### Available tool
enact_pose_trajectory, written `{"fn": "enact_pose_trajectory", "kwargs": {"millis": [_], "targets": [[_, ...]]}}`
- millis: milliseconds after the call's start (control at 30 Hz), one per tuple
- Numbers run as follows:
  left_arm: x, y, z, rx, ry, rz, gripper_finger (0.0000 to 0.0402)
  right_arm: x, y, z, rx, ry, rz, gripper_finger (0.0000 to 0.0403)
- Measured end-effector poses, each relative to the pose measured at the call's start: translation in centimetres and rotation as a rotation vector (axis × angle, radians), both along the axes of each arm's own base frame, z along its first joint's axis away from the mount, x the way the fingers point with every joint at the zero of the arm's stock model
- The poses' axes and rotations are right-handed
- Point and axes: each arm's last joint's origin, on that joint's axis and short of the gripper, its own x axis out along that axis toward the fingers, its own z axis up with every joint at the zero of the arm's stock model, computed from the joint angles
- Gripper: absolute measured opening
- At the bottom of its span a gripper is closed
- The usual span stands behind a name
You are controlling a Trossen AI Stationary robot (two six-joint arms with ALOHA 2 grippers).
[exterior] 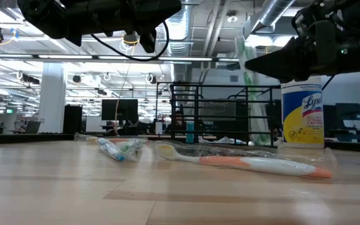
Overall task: Pick & Place toothbrushing station
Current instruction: Put the green toothbrush into the wire organizer
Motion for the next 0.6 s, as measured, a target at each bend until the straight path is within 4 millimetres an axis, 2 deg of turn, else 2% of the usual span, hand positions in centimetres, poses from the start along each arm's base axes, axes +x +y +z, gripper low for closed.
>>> {"fn": "enact_pose_trajectory", "kwargs": {"millis": [267, 600], "targets": [[0.0, 0.0, 0.0, 0.000, 0.000, 0.000, 0.0003, -0.1, 0.2, 0.0, -0.007, 0.000, 0.011, 0.0084], [0.0, 0.0, 0.0, 0.000, 0.000, 0.000, 0.0003, -0.4, 1.2, 0.5, -0.069, -0.037, 0.059, 0.0103]]}}
